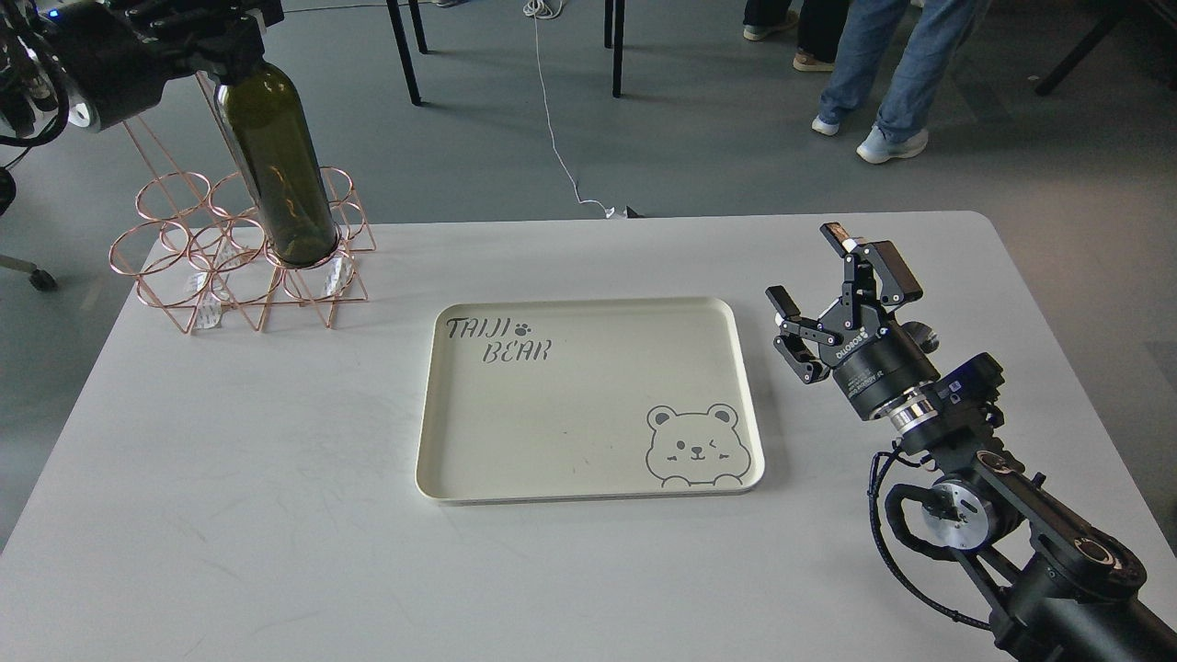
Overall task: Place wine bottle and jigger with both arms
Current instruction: 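Lower the bottle into a slot of the copper rack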
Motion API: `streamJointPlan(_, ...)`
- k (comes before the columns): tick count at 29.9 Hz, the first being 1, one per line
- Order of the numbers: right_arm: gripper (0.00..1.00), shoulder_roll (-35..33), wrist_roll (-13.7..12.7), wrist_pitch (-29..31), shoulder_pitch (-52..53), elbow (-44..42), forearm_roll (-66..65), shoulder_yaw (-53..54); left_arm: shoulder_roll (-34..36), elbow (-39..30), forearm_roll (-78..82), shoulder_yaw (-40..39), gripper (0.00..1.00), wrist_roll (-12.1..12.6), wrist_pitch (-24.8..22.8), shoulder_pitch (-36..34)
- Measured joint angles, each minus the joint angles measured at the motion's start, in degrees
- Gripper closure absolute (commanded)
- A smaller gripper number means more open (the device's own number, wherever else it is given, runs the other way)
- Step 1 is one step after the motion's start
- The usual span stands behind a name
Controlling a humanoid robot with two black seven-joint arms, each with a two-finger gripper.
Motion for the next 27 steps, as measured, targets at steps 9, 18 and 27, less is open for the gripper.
streamJointPlan(9, 0.01, -0.03, 0.00, 0.00, -0.15, 0.03, 0.00, 0.01, -0.97, 1.34, -0.09, 1.12, 0.84, -0.01, 1.96, 0.96)
streamJointPlan(18, 0.01, -0.03, 0.00, 0.00, -0.77, 0.18, 0.00, -0.06, -2.04, 2.79, -0.08, 1.17, 0.81, -0.04, 2.60, 3.25)
streamJointPlan(27, 0.01, -0.03, 0.00, 0.00, -0.87, 0.31, -0.07, -0.03, -2.61, 4.17, 0.09, 1.15, 0.80, -0.03, 3.61, 4.76)
